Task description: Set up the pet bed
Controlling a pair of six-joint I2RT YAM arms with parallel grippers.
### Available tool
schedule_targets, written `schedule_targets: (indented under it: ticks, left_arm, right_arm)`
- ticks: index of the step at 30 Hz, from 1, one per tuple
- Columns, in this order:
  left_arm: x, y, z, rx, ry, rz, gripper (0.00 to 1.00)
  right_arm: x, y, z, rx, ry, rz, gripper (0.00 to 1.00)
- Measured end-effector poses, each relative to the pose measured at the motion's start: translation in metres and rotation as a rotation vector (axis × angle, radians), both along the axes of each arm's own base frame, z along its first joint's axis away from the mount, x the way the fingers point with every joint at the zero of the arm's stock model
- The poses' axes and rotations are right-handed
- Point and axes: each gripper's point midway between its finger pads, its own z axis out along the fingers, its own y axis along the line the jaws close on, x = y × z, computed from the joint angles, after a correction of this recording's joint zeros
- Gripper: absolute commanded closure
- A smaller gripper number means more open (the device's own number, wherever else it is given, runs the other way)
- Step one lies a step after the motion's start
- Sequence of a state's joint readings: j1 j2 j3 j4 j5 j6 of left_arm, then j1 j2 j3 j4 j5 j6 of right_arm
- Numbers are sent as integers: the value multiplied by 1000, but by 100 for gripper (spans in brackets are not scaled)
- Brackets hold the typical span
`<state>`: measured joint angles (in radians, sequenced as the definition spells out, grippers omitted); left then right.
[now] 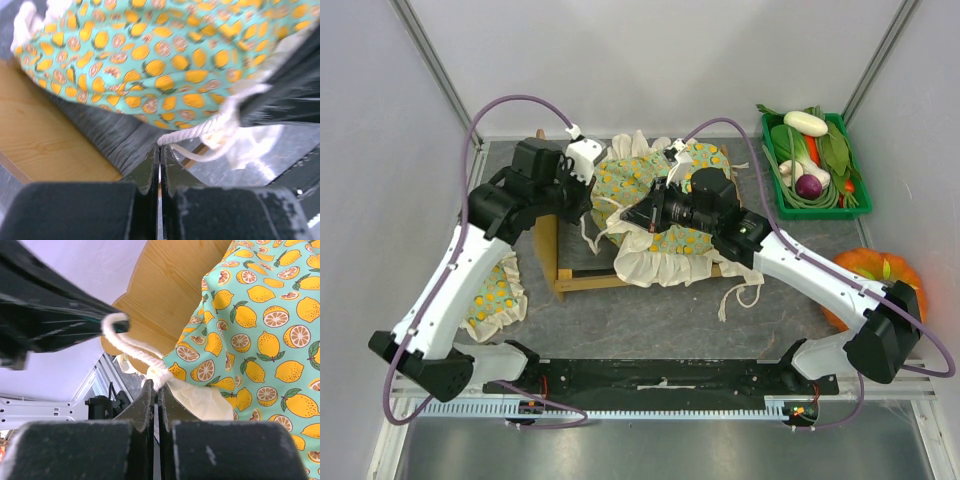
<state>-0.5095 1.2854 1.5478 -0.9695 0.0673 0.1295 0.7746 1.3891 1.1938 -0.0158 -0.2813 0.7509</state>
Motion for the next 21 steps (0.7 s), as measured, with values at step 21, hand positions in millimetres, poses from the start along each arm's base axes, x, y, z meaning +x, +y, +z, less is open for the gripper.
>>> schedule_targets:
  ticks: [21]
  left_arm:
    - [-16,13,-71,185,235,47,98]
  right_arm:
    - [-23,10,8,46,37,134,100]
